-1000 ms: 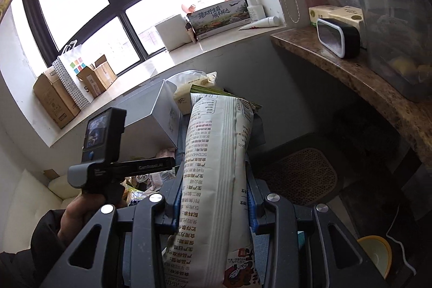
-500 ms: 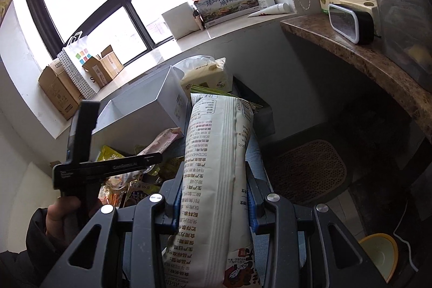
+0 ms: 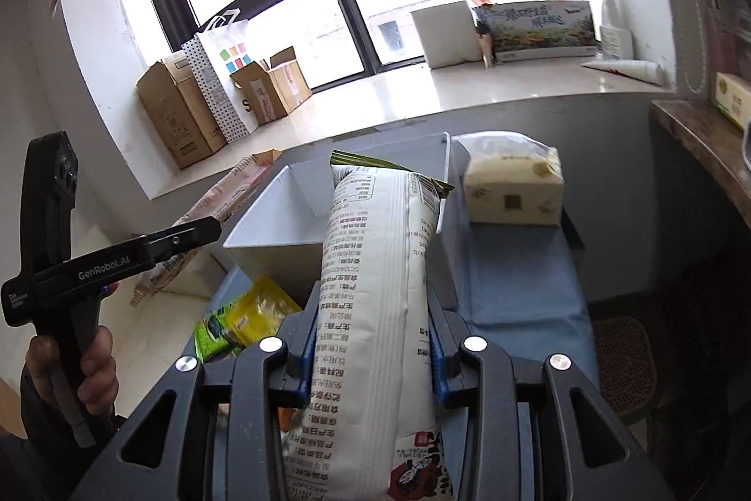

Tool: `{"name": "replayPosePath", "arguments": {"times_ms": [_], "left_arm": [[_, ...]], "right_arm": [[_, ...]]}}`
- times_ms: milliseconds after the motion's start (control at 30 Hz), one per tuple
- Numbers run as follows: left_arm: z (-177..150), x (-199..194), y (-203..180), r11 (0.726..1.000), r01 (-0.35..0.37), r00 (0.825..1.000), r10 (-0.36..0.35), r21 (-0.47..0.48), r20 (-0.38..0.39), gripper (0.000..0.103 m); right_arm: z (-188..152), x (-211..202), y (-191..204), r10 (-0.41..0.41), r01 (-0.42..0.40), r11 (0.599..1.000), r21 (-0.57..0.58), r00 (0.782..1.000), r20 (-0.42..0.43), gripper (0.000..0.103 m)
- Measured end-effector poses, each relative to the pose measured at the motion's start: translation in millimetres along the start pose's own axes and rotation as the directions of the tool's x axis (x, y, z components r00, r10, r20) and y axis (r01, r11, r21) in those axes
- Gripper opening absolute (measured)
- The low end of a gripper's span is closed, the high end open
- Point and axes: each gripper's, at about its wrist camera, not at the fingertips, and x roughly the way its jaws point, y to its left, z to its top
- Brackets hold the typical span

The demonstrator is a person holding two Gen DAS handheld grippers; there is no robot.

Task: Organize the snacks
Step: 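Carry both wafer rolls into the white box and open both tools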

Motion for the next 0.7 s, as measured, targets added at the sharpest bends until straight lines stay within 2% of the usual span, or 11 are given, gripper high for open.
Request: {"name": "replayPosePath", "arguments": {"times_ms": [100, 200, 300, 367, 400, 433, 467, 500, 533, 633, 700], "left_arm": [[32, 32, 20, 0.999, -0.041, 0.999, 0.041, -0.002, -0.001, 0.053], [50, 78, 35, 0.996, -0.089, 0.995, 0.089, -0.002, -0.034, 0.053], [55, 116, 47, 0.994, -0.107, 0.992, 0.107, -0.002, -0.072, 0.053], [54, 131, 53, 0.990, -0.142, 0.987, 0.143, 0.009, -0.075, 0.053], [53, 138, 57, 0.988, -0.153, 0.984, 0.153, 0.011, -0.086, 0.053], [52, 145, 62, 0.989, -0.147, 0.984, 0.147, 0.004, -0.104, 0.056], [51, 150, 67, 0.991, -0.132, 0.984, 0.130, -0.005, -0.120, 0.068], [50, 154, 71, 0.991, -0.130, 0.982, 0.127, -0.012, -0.140, 0.080], [49, 154, 75, 0.991, -0.134, 0.981, 0.130, -0.017, -0.145, 0.102], [42, 134, 79, 0.993, -0.117, 0.989, 0.114, -0.025, -0.098, 0.103], [39, 118, 78, 0.995, -0.098, 0.992, 0.096, -0.022, -0.080, 0.103]], "right_arm": [[40, 48, 11, -0.007, 0.007, 1.000, 0.005, 1.000, -0.014, 0.039], [71, 101, 13, -0.098, 0.099, 0.995, 0.014, 0.993, -0.059, 0.039], [91, 142, 9, -0.119, 0.121, 0.993, 0.011, 0.988, -0.101, 0.039], [98, 161, 5, -0.150, 0.152, 0.988, 0.009, 0.983, -0.108, 0.040], [100, 168, 2, -0.165, 0.167, 0.986, 0.012, 0.980, -0.114, 0.043], [102, 176, -1, -0.167, 0.171, 0.985, 0.017, 0.978, -0.128, 0.062], [102, 181, -5, -0.160, 0.166, 0.986, 0.027, 0.976, -0.147, 0.078], [102, 184, -7, -0.149, 0.156, 0.987, 0.039, 0.977, -0.152, 0.101], [101, 182, -8, -0.138, 0.146, 0.988, 0.044, 0.979, -0.148, 0.103], [98, 164, -6, -0.181, 0.184, 0.983, 0.021, 0.978, -0.105, 0.103], [95, 146, -7, -0.172, 0.175, 0.984, 0.022, 0.982, -0.075, 0.103]]}}
